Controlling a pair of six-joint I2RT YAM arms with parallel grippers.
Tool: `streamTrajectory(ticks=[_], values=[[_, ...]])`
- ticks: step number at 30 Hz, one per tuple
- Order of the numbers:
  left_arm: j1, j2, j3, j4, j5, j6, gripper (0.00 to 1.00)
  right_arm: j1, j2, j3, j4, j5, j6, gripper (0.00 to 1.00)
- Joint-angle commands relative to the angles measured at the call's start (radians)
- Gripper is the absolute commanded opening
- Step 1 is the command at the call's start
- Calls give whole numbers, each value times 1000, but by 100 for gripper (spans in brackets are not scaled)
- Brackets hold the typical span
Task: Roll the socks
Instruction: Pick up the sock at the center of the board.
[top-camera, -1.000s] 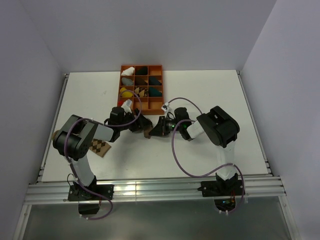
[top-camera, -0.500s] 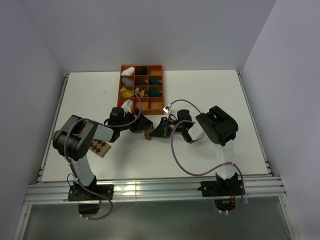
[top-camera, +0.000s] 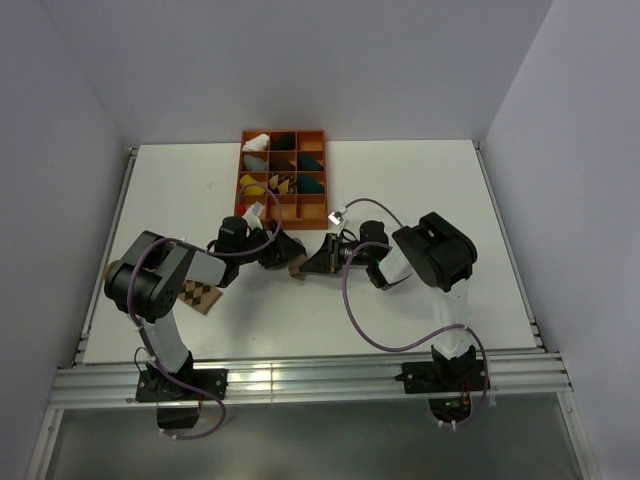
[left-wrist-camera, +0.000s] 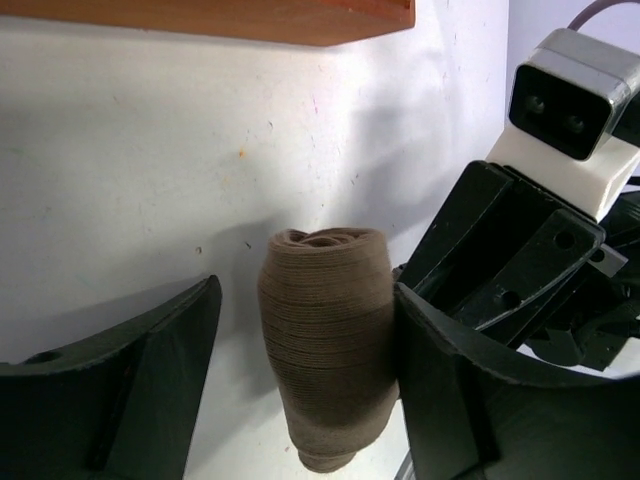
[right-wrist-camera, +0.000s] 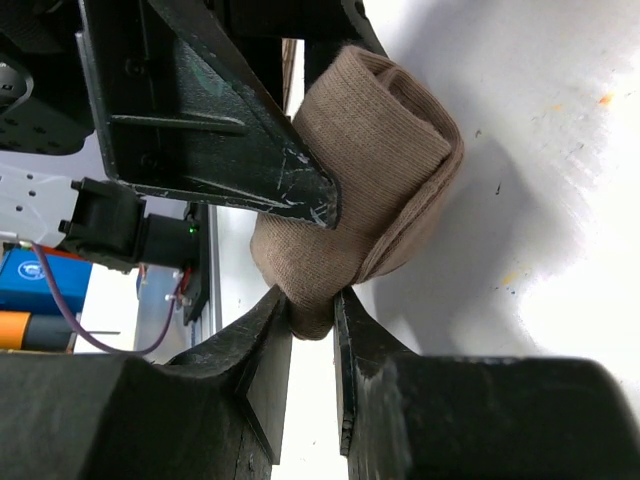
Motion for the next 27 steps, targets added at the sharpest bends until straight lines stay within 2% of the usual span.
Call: streamTrajectory(ticks=[1,8,13,17,20,21,23,24,25,26,27], values=[[1,16,-27,15,48,-14,71,-13,-20,-5,89,-4,-3,0],[-1,30,-51,145,111,-101,64,-13,-12,-1,98,-6,0,0],[-1,31,-57,176,129,-117,59,-13,-6,-1,103,-7,1,0],[-1,40,-70,248,162,-161,51,-13,-3,1,100,-4,0,0],[-1,36,-71,270,168,-177,40,-14,-7,-2,87,-1,-11,0],[-1,31,-71,265,166,-177,33,-13,-10,-1,83,0,-17,0],[-1,13,-68,248,160,-166,28,-13,-19,-4,64,3,-25,0],[-1,7,-70,239,151,-160,19,-13,-26,-5,58,8,-35,0],[1,-4,-68,212,145,-142,16,-13,-36,-7,48,13,-42,1],[-1,-25,-64,190,139,-131,12,-13,-44,-8,19,16,-49,6],[-1,-39,-59,166,131,-116,1,-13,-52,-10,2,19,-68,17]])
